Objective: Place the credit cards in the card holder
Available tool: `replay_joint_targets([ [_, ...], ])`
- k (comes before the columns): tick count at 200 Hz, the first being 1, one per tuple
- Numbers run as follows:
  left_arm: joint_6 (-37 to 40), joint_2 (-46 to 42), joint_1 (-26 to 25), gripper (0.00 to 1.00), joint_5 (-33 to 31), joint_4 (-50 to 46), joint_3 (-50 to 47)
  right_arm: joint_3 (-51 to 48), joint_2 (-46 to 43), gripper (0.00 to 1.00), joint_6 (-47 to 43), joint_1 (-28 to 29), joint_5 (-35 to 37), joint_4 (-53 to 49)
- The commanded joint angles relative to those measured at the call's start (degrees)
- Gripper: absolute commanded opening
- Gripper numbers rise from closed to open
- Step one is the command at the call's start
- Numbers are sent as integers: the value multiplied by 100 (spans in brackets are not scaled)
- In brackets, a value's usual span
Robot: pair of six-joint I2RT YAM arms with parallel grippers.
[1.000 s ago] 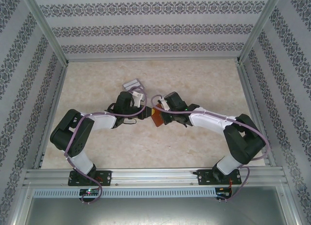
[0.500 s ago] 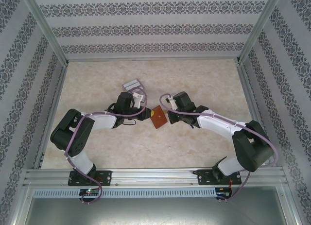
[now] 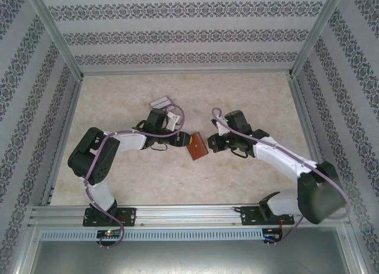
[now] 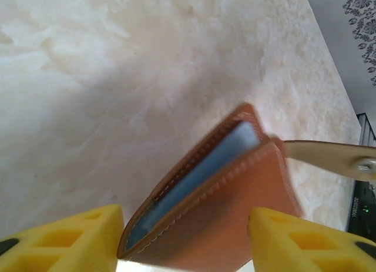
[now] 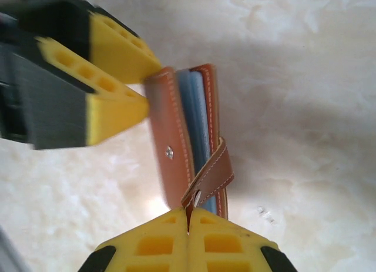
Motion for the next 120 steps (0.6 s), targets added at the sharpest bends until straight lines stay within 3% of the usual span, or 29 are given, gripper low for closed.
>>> replay_joint_targets([
  [1,43,63,22,59,287,-50,98,-102,-334,0,649,-102,-274,-53],
  [88,-625,439,8,63,745,672,74,-183,-70,0,969,-272,-541,-2],
  [120,-704,666,-60,53,785,739,137,-436,-59,0,962,-525,-603,92],
])
